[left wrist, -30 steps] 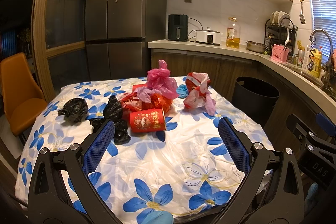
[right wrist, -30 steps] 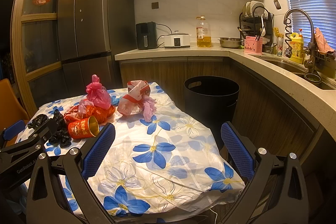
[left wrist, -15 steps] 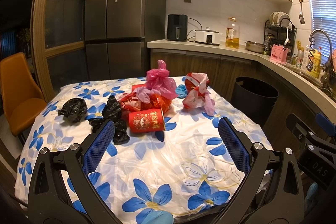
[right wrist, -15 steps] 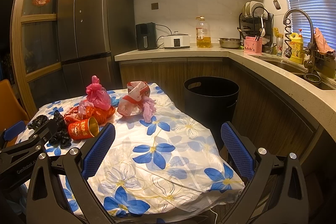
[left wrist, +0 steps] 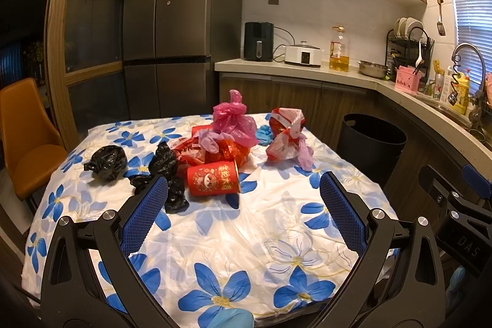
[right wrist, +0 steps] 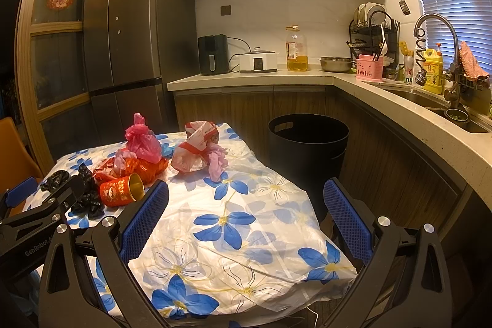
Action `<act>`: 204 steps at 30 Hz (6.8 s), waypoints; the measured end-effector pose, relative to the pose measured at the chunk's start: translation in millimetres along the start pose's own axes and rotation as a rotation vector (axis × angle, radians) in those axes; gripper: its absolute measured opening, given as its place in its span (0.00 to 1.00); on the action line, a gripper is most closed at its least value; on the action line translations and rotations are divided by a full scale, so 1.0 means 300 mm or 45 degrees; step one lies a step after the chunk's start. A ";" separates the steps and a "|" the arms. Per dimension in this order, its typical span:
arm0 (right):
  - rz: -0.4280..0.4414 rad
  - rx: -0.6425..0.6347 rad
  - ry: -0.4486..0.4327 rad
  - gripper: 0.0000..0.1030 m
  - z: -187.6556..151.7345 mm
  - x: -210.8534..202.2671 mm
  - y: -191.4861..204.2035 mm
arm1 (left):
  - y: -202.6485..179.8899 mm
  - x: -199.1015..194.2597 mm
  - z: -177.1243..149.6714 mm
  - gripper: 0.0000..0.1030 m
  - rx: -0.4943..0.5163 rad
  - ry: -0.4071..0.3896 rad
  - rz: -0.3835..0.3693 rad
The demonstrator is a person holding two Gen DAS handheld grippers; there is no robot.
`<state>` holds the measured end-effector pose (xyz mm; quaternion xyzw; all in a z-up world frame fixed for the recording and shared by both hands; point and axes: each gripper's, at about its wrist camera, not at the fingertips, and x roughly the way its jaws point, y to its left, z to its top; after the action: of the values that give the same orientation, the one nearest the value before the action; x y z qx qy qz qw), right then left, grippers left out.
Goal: Collect trash
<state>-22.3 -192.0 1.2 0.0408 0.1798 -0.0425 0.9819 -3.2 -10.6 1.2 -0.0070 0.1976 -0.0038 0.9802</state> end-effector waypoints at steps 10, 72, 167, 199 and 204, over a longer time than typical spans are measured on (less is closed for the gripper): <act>-0.004 0.001 -0.003 0.95 0.002 -0.002 -0.003 | 0.000 0.000 0.003 0.95 -0.001 0.001 0.001; 0.135 0.001 0.131 0.95 -0.054 0.225 0.027 | 0.183 0.172 -0.069 0.95 -0.171 0.097 0.186; 0.486 0.069 -0.174 0.05 0.212 0.489 -0.052 | 0.003 0.378 0.165 0.18 -0.157 -0.006 -0.002; 0.033 0.263 -0.283 0.05 0.276 0.690 -0.596 | -0.786 0.782 0.371 0.18 0.119 -0.042 -0.473; 0.029 0.256 -0.266 0.05 0.282 0.733 -0.614 | -0.827 0.823 0.367 0.18 0.131 -0.030 -0.495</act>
<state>194.3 -398.1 -10.3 0.1364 0.0709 -0.0532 0.9867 266.0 -259.9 11.0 0.0052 0.1808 -0.2028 0.9624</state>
